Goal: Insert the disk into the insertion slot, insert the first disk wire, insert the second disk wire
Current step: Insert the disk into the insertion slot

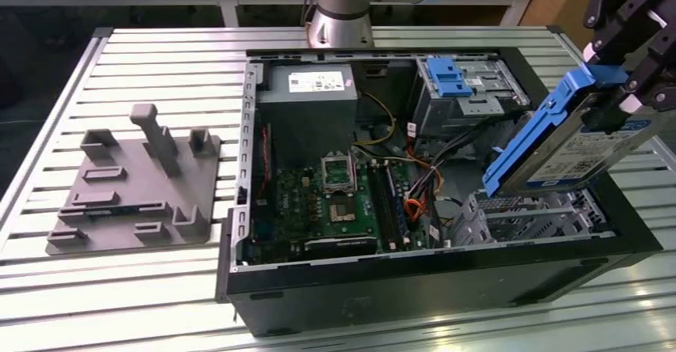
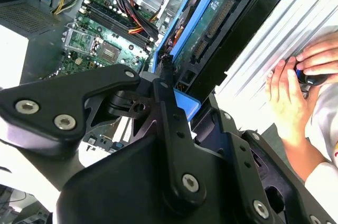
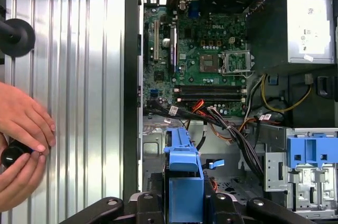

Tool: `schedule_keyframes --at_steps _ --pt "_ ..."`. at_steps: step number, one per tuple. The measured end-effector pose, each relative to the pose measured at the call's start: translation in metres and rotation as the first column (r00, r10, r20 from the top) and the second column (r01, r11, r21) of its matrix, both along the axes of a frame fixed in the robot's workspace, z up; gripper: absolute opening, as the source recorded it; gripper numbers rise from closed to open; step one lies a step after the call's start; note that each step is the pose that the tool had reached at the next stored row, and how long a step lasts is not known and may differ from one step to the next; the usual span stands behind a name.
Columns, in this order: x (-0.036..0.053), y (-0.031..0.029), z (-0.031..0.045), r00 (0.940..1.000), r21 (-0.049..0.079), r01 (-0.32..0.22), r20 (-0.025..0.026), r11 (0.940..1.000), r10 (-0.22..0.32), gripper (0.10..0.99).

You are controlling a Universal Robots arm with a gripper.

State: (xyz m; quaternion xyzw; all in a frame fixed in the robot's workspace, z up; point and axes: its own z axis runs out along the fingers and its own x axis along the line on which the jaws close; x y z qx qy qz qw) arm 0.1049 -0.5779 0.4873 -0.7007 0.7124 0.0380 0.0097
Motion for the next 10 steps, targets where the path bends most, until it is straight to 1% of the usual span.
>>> schedule_keyframes --at_steps 7,10 --pt "0.0012 -0.0001 0.0 1.0 0.0 0.0 0.0001 1.0 0.0 0.365" --pt "0.002 -0.0001 -0.0002 1.0 0.0 -0.001 0.0013 1.0 0.001 0.365"
